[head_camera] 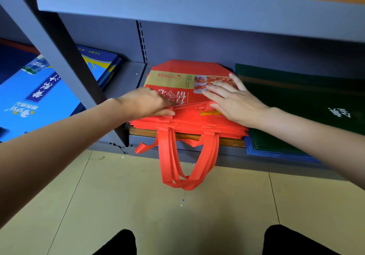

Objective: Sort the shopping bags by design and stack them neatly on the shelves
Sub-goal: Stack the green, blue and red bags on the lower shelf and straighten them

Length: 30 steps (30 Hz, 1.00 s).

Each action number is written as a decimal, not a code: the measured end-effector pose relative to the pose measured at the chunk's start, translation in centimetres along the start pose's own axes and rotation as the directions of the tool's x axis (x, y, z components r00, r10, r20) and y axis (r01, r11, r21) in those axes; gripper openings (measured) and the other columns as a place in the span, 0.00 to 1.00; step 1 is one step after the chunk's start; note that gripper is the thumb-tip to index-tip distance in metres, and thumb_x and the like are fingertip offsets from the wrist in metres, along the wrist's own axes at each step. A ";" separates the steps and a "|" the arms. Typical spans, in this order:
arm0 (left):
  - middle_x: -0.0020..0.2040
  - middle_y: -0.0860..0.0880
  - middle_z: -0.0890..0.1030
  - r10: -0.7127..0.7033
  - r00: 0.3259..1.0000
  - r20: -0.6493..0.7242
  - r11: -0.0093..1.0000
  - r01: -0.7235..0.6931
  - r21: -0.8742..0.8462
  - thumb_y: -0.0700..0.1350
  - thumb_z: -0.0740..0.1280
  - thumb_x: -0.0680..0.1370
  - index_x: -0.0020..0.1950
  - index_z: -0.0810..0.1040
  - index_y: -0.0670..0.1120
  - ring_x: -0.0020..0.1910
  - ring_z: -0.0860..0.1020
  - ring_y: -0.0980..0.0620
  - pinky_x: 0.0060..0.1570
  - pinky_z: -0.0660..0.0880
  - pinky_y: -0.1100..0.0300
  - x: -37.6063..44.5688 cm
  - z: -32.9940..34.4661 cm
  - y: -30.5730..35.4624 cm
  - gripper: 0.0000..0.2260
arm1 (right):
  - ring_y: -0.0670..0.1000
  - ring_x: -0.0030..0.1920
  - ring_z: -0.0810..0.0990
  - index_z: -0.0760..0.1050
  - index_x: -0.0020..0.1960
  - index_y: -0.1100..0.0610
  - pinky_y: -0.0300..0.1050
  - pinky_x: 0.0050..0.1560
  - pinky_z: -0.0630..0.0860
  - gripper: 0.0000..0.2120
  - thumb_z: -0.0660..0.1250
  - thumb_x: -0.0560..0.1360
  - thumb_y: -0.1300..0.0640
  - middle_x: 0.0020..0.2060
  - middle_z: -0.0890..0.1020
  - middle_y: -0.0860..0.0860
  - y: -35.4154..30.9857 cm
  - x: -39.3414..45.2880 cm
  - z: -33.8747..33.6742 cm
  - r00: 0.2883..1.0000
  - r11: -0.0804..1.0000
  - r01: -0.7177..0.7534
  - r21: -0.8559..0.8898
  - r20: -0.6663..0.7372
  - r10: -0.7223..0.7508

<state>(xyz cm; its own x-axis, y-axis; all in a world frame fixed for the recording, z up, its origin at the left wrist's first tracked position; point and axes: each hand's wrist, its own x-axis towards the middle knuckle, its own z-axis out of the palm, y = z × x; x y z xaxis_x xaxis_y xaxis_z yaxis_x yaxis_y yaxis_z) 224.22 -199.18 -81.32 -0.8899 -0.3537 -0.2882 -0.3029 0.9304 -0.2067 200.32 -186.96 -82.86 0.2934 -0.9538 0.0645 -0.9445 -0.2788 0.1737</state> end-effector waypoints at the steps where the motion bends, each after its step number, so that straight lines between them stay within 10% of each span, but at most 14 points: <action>1: 0.58 0.47 0.79 -0.009 1.000 -0.029 0.999 0.010 0.050 0.60 0.49 0.79 0.65 0.72 0.48 0.56 0.78 0.45 0.52 0.73 0.54 -0.2 -0.4 0.0 0.23 | 0.60 0.65 0.73 0.71 0.68 0.60 0.67 0.69 0.54 0.27 0.47 0.78 0.48 0.63 0.76 0.59 0.0 0.1 -0.2 0.999 1.000 -0.008 -0.003 -0.047 0.007; 6: 0.27 0.46 0.78 0.266 0.840 -0.472 0.946 -0.134 0.295 0.51 0.60 0.78 0.49 0.82 0.39 0.22 0.76 0.46 0.16 0.68 0.60 -0.7 -0.2 -0.6 0.17 | 0.61 0.60 0.77 0.74 0.64 0.63 0.67 0.66 0.58 0.24 0.51 0.78 0.51 0.59 0.79 0.60 -0.4 0.1 -1.2 0.995 0.999 -0.043 0.011 -0.085 0.044; 12: 0.67 0.45 0.72 0.142 0.988 -0.067 0.947 -0.116 0.300 0.47 0.45 0.83 0.77 0.50 0.44 0.60 0.76 0.43 0.55 0.76 0.48 -0.3 3.3 1.3 0.23 | 0.57 0.56 0.80 0.75 0.64 0.62 0.60 0.62 0.70 0.24 0.51 0.77 0.50 0.58 0.80 0.57 -2.4 -2.2 2.3 0.987 0.996 0.080 -0.041 0.140 -0.074; 17: 0.65 0.46 0.75 0.142 0.983 -0.114 0.975 -0.119 0.189 0.63 0.38 0.77 0.74 0.62 0.49 0.61 0.76 0.44 0.55 0.76 0.48 0.2 2.4 0.0 0.33 | 0.57 0.66 0.73 0.65 0.72 0.58 0.58 0.69 0.60 0.31 0.42 0.78 0.42 0.67 0.73 0.57 -1.9 -2.5 2.1 0.970 0.998 0.046 0.045 0.238 -0.056; 23: 0.59 0.48 0.78 -0.015 0.990 -0.138 0.961 0.053 0.273 0.51 0.50 0.84 0.75 0.56 0.51 0.54 0.79 0.44 0.46 0.75 0.53 0.7 -0.1 0.2 0.19 | 0.54 0.72 0.63 0.52 0.77 0.53 0.53 0.74 0.48 0.41 0.31 0.72 0.33 0.73 0.63 0.53 -0.7 -2.4 1.6 0.956 0.999 0.020 0.031 0.293 -0.028; 30: 0.78 0.47 0.50 0.014 0.989 0.148 0.996 0.000 -0.091 0.60 0.56 0.79 0.77 0.40 0.53 0.76 0.55 0.46 0.72 0.56 0.51 -0.9 2.8 1.2 0.34 | 0.54 0.74 0.56 0.45 0.78 0.50 0.52 0.74 0.48 0.44 0.32 0.69 0.27 0.76 0.55 0.52 0.0 -2.4 1.2 0.912 0.994 0.108 0.012 0.396 -0.104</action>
<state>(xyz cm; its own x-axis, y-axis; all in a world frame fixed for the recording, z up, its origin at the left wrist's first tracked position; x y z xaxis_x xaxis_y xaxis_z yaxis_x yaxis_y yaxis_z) 225.62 -197.98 -83.94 -0.8338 -0.3512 -0.4259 -0.3322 0.9354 -0.1210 199.39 -184.78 -84.23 0.3074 -0.8855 -0.3484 -0.9089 -0.3817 0.1682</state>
